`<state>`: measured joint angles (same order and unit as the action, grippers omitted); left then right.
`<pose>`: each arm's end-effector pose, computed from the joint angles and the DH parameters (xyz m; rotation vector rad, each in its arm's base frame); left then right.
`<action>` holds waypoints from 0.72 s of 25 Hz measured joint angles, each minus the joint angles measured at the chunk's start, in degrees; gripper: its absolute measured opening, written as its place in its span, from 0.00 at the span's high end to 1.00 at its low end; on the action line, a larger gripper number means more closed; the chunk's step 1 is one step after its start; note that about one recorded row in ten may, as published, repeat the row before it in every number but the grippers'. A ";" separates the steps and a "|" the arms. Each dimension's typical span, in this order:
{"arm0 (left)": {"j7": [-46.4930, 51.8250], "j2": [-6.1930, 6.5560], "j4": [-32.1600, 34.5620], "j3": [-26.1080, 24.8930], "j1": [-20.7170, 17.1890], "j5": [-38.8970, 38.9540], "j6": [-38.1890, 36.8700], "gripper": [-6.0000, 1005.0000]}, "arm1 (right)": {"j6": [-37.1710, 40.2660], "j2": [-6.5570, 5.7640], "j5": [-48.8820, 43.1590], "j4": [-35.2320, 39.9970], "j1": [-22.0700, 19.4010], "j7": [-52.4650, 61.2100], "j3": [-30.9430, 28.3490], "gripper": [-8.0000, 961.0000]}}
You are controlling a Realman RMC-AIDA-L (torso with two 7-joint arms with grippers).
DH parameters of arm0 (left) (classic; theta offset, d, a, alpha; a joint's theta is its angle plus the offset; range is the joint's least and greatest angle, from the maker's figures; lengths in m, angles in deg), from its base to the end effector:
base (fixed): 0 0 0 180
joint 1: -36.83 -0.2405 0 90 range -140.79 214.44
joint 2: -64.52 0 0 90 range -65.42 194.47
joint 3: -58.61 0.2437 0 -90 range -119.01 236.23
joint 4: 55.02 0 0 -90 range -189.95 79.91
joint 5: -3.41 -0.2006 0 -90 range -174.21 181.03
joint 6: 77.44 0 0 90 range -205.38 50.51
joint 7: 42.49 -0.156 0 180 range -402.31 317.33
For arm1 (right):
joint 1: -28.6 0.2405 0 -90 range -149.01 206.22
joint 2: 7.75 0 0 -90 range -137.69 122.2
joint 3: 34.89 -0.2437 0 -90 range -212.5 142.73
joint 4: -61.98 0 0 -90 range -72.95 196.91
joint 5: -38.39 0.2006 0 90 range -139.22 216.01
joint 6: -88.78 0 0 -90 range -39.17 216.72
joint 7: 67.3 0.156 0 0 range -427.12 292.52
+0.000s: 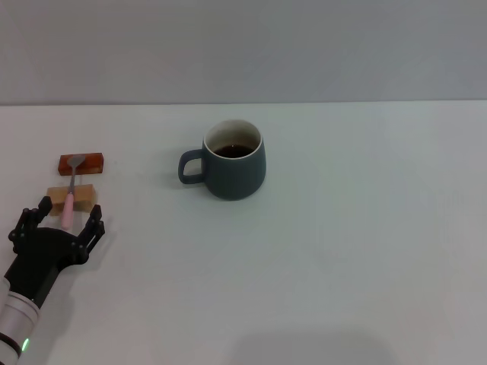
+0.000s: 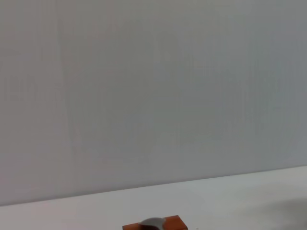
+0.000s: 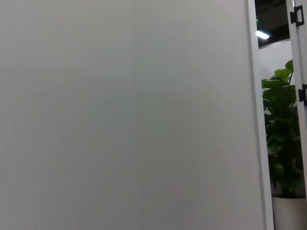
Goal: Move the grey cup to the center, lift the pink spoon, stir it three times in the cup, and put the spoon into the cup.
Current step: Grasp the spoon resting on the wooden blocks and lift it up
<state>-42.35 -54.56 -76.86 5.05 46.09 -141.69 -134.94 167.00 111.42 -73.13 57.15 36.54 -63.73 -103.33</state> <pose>-0.3398 0.2686 -0.0407 -1.7059 -0.6215 -0.5003 0.4405 0.1849 0.1023 -0.7741 0.6542 0.3865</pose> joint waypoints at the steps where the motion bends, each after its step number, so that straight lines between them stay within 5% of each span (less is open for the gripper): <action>1: 0.00 0.00 0.00 0.00 0.00 0.00 0.00 0.20 | 0.00 0.00 0.00 0.00 0.03 0.00 0.02 0.14; 18: -1.78 0.00 0.31 1.00 1.00 3.11 2.40 0.20 | -0.10 0.05 0.00 0.00 0.05 0.03 0.50 0.14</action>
<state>-44.13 -54.56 -76.55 6.05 47.09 -138.58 -132.54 166.90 111.48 -73.12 57.15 36.59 -63.70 -102.82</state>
